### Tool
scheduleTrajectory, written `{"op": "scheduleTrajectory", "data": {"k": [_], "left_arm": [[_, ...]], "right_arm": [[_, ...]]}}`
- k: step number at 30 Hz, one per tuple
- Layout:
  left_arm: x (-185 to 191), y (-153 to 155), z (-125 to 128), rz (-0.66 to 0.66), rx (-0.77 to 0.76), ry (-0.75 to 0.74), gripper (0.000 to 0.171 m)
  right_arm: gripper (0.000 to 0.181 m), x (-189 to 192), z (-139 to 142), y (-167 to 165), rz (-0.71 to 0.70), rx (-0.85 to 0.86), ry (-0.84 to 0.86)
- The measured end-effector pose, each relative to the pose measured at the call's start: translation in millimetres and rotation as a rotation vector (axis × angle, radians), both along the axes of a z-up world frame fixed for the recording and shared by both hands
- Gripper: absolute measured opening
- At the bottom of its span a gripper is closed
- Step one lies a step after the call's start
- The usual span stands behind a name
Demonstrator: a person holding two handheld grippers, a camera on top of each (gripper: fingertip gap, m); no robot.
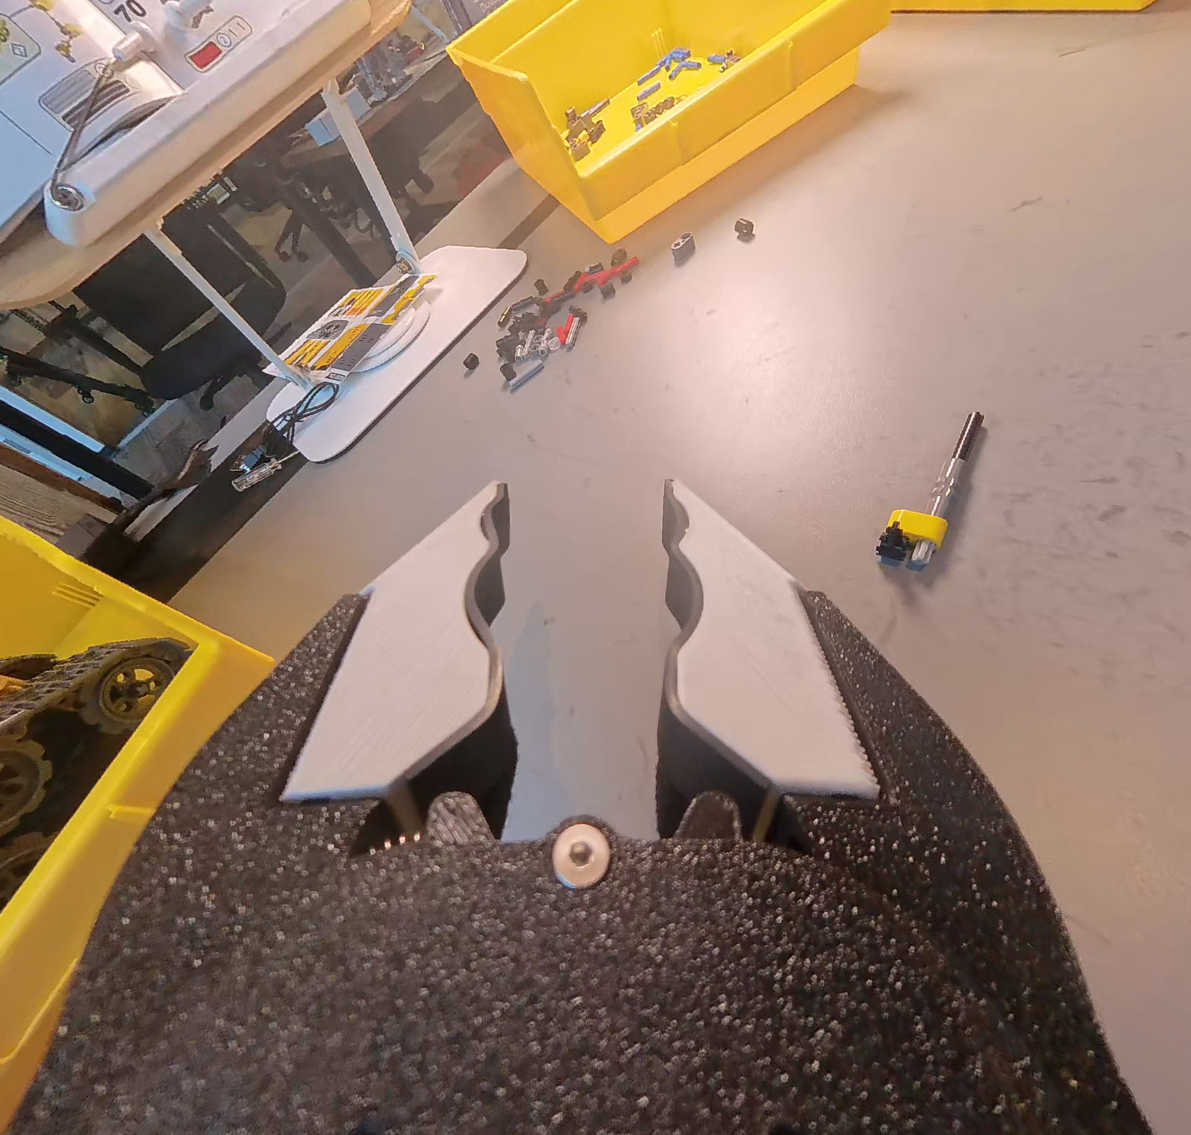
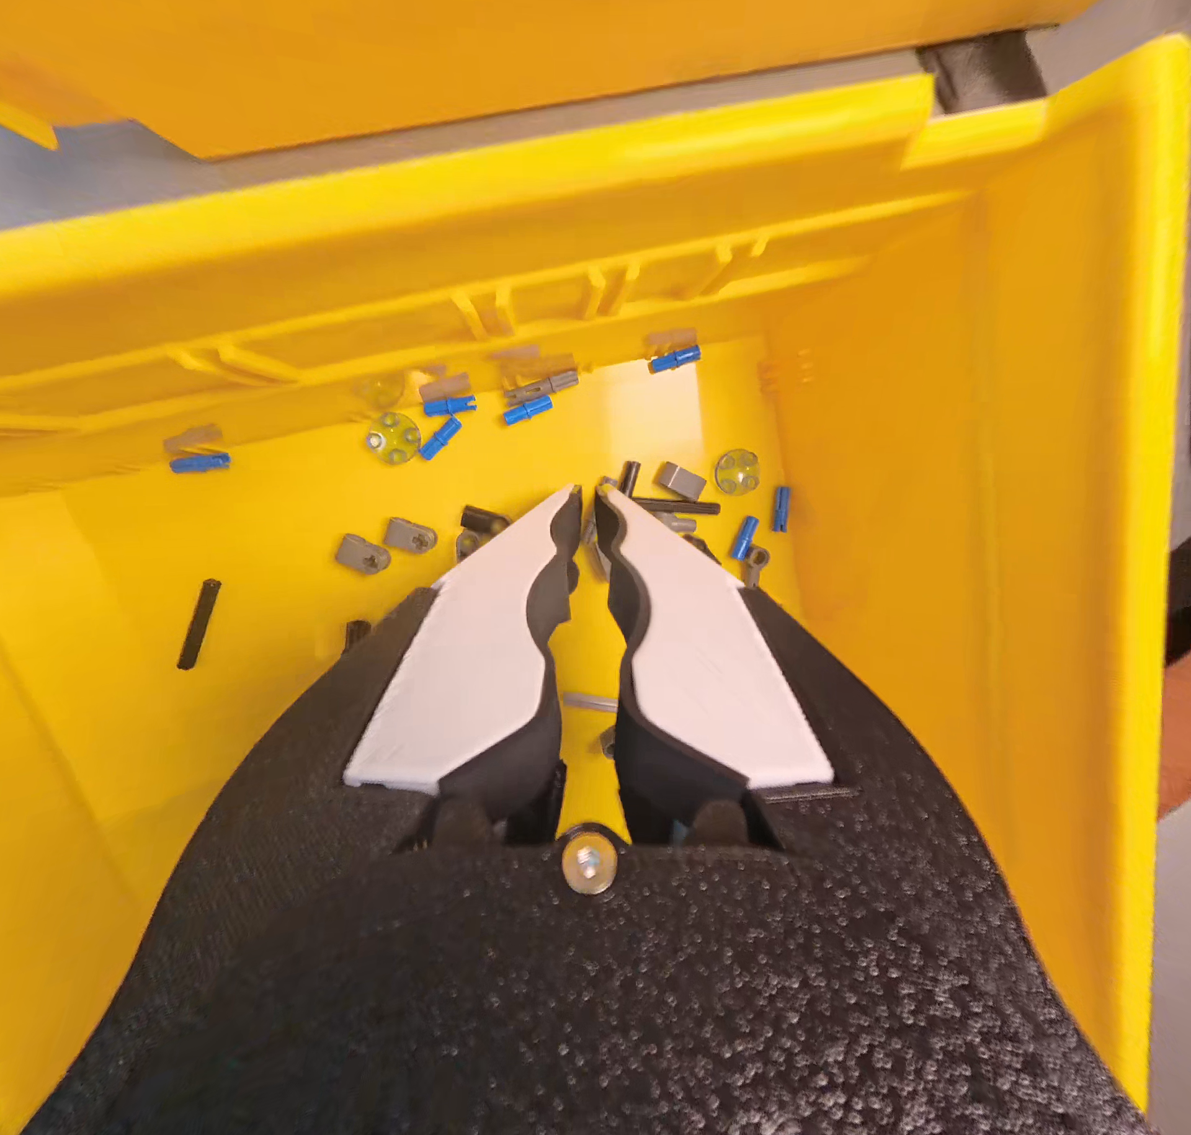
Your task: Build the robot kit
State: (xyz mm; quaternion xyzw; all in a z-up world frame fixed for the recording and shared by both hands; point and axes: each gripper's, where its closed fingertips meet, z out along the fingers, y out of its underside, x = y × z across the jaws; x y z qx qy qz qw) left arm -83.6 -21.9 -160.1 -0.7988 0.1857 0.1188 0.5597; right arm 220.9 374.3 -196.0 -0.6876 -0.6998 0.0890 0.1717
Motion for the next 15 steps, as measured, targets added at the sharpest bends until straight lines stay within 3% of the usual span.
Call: {"op": "scheduleTrajectory", "data": {"k": [3,6,15], "left_arm": [[1,0,0,-0.002,-0.001,0.006,0.047],[1,0,0,-0.004,0.000,0.009,0.047],[2,0,-1,-0.007,-0.005,0.012,0.046]], "right_arm": [[0.009,-20,8,-15,0.037,-0.064,0.106],[0.019,-22,-2,-23,0.063,-0.095,0.077],[0.015,-25,-13,-18,0.022,-0.148,0.108]]}}
